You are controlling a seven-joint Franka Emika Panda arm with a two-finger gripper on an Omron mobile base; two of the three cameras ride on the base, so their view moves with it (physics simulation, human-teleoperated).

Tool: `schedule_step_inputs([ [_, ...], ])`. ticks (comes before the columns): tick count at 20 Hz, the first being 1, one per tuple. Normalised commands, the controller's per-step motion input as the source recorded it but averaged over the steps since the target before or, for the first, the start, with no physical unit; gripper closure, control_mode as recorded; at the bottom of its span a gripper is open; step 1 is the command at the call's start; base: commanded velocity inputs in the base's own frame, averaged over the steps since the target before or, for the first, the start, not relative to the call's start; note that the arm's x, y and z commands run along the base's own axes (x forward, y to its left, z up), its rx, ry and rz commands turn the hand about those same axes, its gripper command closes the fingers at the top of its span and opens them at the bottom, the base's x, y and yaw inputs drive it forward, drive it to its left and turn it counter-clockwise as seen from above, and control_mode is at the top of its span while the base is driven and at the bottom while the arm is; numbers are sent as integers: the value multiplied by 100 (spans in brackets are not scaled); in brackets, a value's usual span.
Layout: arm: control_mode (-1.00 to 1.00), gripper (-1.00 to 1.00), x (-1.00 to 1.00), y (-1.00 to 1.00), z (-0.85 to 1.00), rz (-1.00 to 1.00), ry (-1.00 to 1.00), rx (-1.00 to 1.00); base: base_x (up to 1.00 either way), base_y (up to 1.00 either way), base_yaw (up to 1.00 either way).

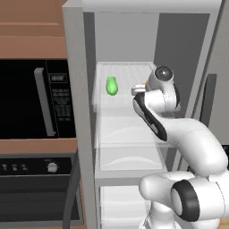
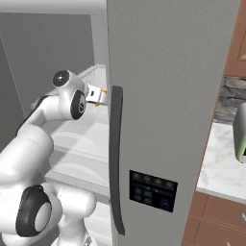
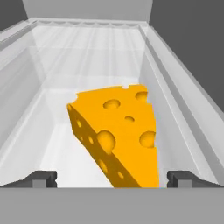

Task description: Take the cheese, chicken drumstick, and corn from the fridge and place them on the plate on the dining counter to create an appetizer plate.

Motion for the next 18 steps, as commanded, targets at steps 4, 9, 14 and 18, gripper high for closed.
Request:
schedule_step_inputs([
  [4,-100,-100,48,0,-12,0,0,0,0,0,0],
  [9,-100,-100,53,-2,-22,0,0,0,0,0,0],
  [14,-100,-100,43,0,-36,0,0,0,0,0,0],
  [18,-100,100,29,0,-36,0,0,-1,0,0,0],
])
